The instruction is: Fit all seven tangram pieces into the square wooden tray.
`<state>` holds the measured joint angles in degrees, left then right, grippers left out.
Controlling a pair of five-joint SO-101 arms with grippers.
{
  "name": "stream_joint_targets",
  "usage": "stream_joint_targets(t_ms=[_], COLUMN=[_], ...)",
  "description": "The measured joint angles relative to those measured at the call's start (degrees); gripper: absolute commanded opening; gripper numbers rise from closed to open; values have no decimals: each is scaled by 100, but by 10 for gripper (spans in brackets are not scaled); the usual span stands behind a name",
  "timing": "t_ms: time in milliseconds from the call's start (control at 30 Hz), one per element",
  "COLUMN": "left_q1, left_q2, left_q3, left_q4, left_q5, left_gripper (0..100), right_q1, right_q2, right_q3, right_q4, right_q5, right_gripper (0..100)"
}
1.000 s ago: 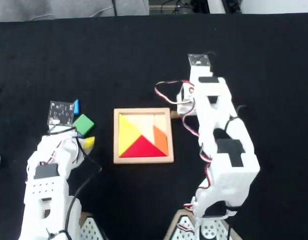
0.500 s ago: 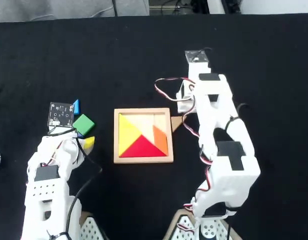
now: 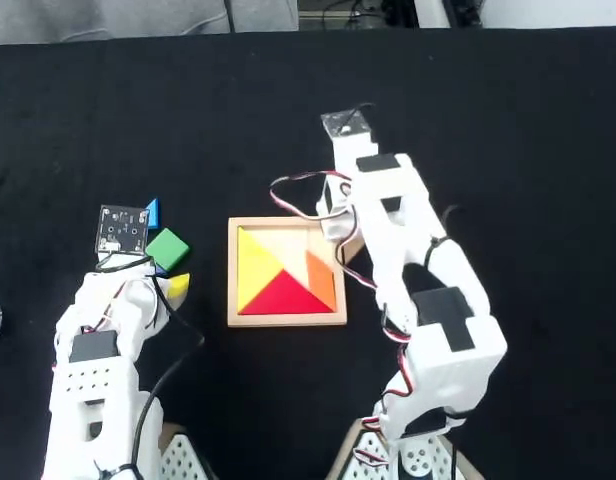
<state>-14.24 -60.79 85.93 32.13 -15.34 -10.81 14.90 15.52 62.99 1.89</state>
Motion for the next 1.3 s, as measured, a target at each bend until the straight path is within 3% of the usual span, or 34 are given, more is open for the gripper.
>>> stream_joint_targets(t_ms=[300, 500, 900, 967, 1133, 1300], left_q1=[0, 0, 0, 0, 0, 0], left_q2=[0, 0, 0, 0, 0, 0], left_q3=[0, 0, 0, 0, 0, 0], left_q4=[0, 0, 0, 0, 0, 0], left_q5=[0, 0, 0, 0, 0, 0], left_gripper=[331, 331, 331, 331, 331, 331], right_q1=[18, 404, 527, 527, 527, 475], right_q2=[-35, -26, -677, -1037, -1407, -1011], right_q3=[141, 149, 211, 431, 905, 897], right_q4=[-18, 53, 809, 818, 475, 404], right_q5=[-18, 220, 237, 176, -659, -1424], right_gripper=[22, 22, 27, 60, 279, 304])
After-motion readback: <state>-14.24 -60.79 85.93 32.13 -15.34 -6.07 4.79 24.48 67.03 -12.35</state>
